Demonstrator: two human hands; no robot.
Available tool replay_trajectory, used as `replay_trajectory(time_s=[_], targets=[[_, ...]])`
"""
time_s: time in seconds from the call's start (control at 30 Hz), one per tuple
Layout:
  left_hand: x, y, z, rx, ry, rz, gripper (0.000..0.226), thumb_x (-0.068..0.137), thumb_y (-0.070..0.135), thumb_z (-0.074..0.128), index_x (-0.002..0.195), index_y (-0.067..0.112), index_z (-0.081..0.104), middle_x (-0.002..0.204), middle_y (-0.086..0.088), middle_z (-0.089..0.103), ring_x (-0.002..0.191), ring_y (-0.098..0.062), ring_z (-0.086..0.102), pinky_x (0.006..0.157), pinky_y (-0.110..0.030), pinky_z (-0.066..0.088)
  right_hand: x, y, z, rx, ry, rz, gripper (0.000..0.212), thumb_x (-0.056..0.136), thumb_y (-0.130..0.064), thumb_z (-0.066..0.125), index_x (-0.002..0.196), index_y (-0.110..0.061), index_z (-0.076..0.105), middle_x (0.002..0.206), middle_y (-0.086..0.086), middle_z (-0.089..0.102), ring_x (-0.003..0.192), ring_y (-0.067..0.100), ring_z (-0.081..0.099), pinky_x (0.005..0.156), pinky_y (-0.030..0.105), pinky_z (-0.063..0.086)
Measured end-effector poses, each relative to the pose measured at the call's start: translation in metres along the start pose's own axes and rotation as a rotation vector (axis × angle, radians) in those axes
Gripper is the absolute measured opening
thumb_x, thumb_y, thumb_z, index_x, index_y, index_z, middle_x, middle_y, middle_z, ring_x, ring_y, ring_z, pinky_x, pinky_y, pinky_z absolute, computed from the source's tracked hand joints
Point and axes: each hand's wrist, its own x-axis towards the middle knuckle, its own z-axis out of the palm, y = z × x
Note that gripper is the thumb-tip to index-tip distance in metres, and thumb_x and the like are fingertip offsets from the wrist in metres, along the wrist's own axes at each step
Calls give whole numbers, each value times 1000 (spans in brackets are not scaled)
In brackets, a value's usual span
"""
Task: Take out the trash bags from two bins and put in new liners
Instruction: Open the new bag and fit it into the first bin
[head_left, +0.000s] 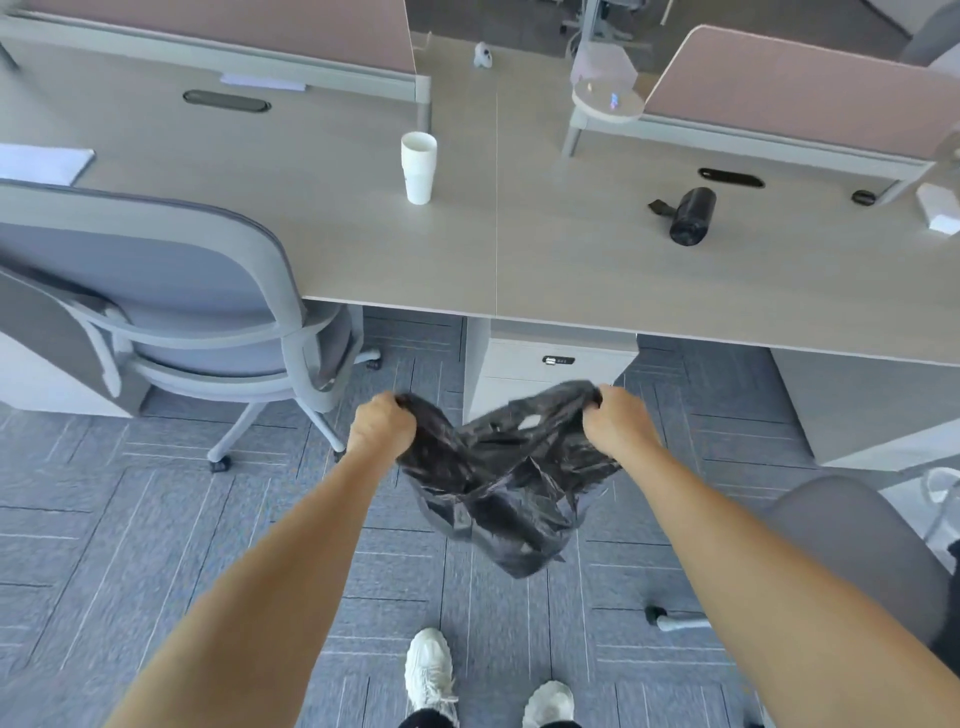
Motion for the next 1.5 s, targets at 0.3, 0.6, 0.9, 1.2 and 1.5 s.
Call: replay_trajectory(time_s=[0.3, 0.6, 0.9, 1.2, 1.5], targets=[[-15, 1, -6, -304, 334, 211, 19, 92, 7, 42, 108, 2, 50, 110, -20, 58, 100, -40, 55, 83, -45, 44, -12, -7, -8, 200, 251, -105, 26, 89, -14, 48, 115, -13, 54, 97, 10, 64, 87, 34, 59, 75, 40, 51], [-6, -31, 37, -22, -127, -50, 15, 96, 22, 53, 101, 11, 60, 81, -8, 62, 66, -23, 60, 51, -28, 47, 8, 40, 41, 359, -178, 261, 52, 79, -53, 46, 101, -7, 56, 100, 15, 60, 92, 33, 59, 77, 39, 43], [27, -36, 112, -106, -104, -52, 20, 97, 33, 52, 88, 17, 61, 67, -1, 58, 55, -17, 55, 47, -24, 39, 69, 83, 114, 286, -245, 284, 57, 93, -49, 41, 108, 2, 63, 111, 22, 63, 102, 38, 60, 83, 40, 45], [103, -58, 199, -610, -111, -179, 32, 79, 43, 62, 93, 14, 61, 76, -7, 60, 66, -26, 58, 62, -38, 51, 113, 104, 205, 426, -152, 46, 9, 98, -30, 50, 90, -26, 55, 79, -3, 58, 75, 20, 53, 65, 34, 35], [159, -50, 209, -711, -134, -173, 37, 69, 32, 69, 100, 15, 57, 94, -12, 67, 85, -32, 65, 80, -45, 55, 148, 114, 246, 404, -105, 200, 21, 98, -41, 46, 102, -22, 54, 81, -2, 56, 78, 24, 55, 57, 29, 35]])
